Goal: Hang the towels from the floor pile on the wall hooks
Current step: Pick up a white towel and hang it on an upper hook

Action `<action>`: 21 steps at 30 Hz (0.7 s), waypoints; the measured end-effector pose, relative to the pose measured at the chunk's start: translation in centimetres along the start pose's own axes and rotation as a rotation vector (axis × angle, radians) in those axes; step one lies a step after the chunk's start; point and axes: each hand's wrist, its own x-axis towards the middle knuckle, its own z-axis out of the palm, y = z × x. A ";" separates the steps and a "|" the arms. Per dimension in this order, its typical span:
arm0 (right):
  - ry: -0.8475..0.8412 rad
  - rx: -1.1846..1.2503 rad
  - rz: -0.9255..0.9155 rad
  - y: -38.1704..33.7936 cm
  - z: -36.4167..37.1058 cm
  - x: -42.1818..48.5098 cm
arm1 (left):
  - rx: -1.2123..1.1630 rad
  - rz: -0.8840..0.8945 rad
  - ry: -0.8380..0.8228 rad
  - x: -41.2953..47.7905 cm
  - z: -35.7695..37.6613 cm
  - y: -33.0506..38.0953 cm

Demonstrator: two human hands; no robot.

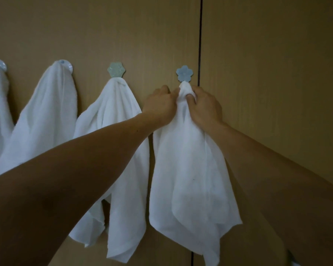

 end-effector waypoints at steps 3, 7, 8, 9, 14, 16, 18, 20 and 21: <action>-0.077 0.193 0.007 -0.4 -0.5 0.5 | -0.104 -0.028 0.031 0.9 -0.1 -0.5; -0.101 0.336 0.140 -0.3 -0.7 2.1 | -0.129 0.007 0.059 1.2 0.4 -1.0; -0.070 0.351 0.171 -0.3 -0.8 2.5 | -0.142 -0.005 0.058 1.2 0.4 -1.0; -0.029 0.366 0.195 -0.3 -0.8 2.9 | -0.154 -0.016 0.064 1.2 0.3 -1.0; 0.102 0.387 0.222 -0.3 -1.1 4.4 | -0.041 0.043 0.099 1.6 -0.5 -1.1; 0.112 0.343 0.226 -0.3 -0.9 4.6 | -0.008 0.068 0.113 1.3 -0.2 -1.2; 0.131 0.271 0.201 -0.4 -0.7 4.3 | 0.034 0.090 0.126 1.0 0.1 -1.3; 0.122 0.164 0.121 -0.4 -0.4 3.3 | 0.106 0.102 0.112 0.8 0.4 -1.3; 0.110 0.125 0.083 -0.3 -0.2 2.7 | 0.132 0.110 0.108 0.7 0.6 -1.2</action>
